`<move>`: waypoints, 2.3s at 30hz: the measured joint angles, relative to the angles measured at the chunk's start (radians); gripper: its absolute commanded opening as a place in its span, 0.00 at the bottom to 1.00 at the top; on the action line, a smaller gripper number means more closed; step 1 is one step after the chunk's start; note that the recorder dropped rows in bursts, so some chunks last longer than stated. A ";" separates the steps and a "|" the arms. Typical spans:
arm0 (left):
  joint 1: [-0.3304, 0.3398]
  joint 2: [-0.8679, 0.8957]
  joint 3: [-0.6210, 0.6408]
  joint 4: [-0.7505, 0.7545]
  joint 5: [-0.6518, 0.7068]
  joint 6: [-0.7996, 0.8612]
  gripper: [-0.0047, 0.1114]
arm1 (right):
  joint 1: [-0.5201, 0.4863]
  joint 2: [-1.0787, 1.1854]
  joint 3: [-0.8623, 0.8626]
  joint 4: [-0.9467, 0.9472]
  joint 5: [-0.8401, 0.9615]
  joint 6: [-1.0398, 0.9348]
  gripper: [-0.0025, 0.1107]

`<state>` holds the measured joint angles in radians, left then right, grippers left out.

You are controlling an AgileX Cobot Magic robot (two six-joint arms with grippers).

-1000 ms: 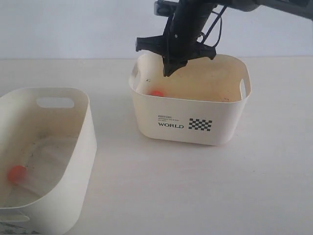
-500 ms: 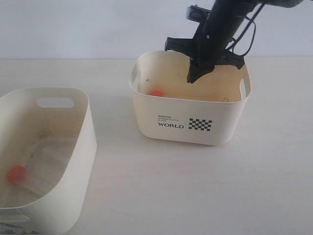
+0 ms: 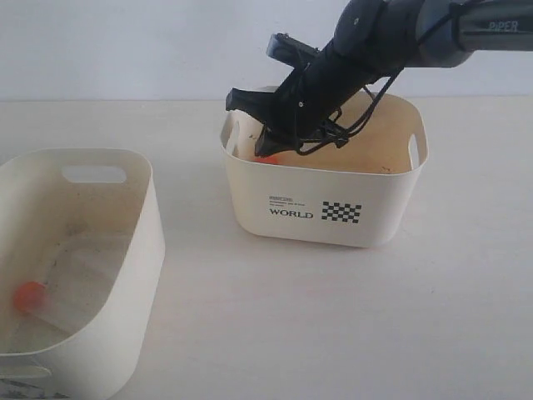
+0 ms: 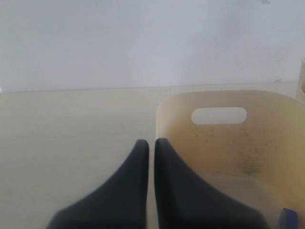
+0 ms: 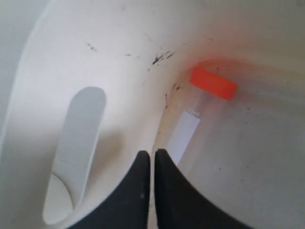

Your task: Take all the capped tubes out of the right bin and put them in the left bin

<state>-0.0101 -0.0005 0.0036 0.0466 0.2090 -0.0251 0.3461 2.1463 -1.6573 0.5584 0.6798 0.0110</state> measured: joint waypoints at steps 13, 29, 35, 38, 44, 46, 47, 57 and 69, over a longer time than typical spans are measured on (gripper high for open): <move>0.000 0.000 0.000 0.000 0.000 0.000 0.08 | 0.002 0.047 0.000 -0.038 0.011 0.253 0.71; 0.000 0.000 0.000 0.000 0.000 0.000 0.08 | 0.033 0.121 0.002 -0.091 -0.071 0.307 0.70; 0.000 0.000 0.000 0.000 0.000 0.000 0.08 | 0.045 0.145 -0.006 -0.100 -0.069 0.354 0.26; 0.000 0.000 0.000 0.000 0.000 0.000 0.08 | 0.049 0.150 -0.006 -0.072 -0.083 0.364 0.02; 0.000 0.000 0.000 0.000 0.000 0.000 0.08 | 0.049 0.150 -0.006 -0.072 -0.083 0.365 0.02; 0.000 0.000 0.000 0.000 0.000 0.000 0.08 | 0.049 0.150 -0.006 -0.072 -0.081 0.365 0.02; 0.000 0.000 0.000 0.000 0.000 0.000 0.08 | 0.049 0.147 -0.006 -0.072 -0.081 0.365 0.02; 0.000 0.000 0.000 0.000 0.000 0.000 0.08 | 0.055 0.001 0.000 -0.189 -0.001 0.339 0.02; 0.000 0.000 0.000 0.000 0.000 0.000 0.08 | 0.062 -0.284 0.000 -0.339 0.113 0.262 0.02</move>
<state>-0.0101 -0.0005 0.0036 0.0466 0.2090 -0.0251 0.4081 1.8627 -1.6577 0.2198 0.7932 0.2734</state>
